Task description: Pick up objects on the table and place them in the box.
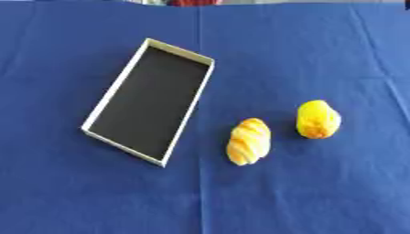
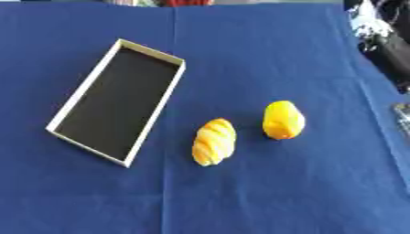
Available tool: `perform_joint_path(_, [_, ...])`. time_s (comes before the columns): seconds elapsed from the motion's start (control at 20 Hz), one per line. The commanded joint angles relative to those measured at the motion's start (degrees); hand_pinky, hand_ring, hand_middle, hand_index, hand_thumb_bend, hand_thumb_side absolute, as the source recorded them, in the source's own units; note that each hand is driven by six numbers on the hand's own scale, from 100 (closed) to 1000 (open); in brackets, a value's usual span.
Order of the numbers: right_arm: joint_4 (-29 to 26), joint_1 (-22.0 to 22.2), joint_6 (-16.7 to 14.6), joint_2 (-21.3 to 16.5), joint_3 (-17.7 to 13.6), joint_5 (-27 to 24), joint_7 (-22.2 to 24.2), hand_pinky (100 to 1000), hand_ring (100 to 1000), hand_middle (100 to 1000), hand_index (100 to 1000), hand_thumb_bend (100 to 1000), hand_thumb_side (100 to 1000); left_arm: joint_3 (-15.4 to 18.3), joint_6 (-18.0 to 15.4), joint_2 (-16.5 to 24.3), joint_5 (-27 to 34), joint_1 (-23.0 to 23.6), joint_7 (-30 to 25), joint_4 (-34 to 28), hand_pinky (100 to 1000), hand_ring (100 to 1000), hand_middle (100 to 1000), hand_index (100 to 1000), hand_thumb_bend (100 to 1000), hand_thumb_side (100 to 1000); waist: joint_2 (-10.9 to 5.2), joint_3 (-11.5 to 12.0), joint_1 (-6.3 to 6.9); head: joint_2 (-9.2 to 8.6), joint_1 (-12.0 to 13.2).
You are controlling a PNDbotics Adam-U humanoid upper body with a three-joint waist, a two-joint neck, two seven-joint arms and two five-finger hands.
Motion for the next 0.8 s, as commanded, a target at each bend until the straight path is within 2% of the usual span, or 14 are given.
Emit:
perform_joint_path(0.05, [-1.24, 0.10, 3.63, -8.66, 0.94, 6.61, 7.72, 901, 905, 888, 871, 211, 585, 0.96, 0.02, 2.06, -0.47, 0.19, 0.25, -1.04, 874, 834, 840, 872, 629, 751, -1.62, -0.19, -0.11, 0.46, -0.17])
perform_joint_path(0.2, [-1.24, 0.11, 5.89, -14.14, 2.37, 12.51, 15.16, 902, 896, 876, 875, 231, 563, 0.89, 0.11, 2.23, -0.53, 0.32, 0.15, -1.04, 874, 834, 839, 871, 631, 745, -1.78, -0.27, -0.17, 0.39, -0.60])
perform_joint_path(0.4, [-1.24, -0.66, 6.19, -17.86, 4.16, 16.40, 21.44, 911, 914, 881, 879, 245, 516, 0.72, 0.16, 2.30, -0.41, 0.22, 0.00, -1.04, 874, 833, 839, 871, 626, 747, -1.76, 0.01, -0.12, 0.18, -1.20])
perform_joint_path(0.6, [-1.24, -0.78, 5.15, -19.06, 5.21, 16.71, 25.91, 918, 930, 891, 879, 315, 356, 0.73, 0.12, 2.42, -0.38, 0.27, -0.03, -1.04, 873, 833, 837, 871, 627, 746, -1.61, 0.19, -0.14, 0.39, -1.55])
perform_joint_path(0.8, [-1.24, 0.12, 5.12, -19.20, 5.57, 14.50, 28.82, 923, 936, 892, 875, 406, 194, 0.69, 0.16, 2.43, -0.21, 0.30, -0.08, -1.04, 873, 833, 836, 871, 625, 746, -1.57, 0.17, -0.21, 0.59, -1.53])
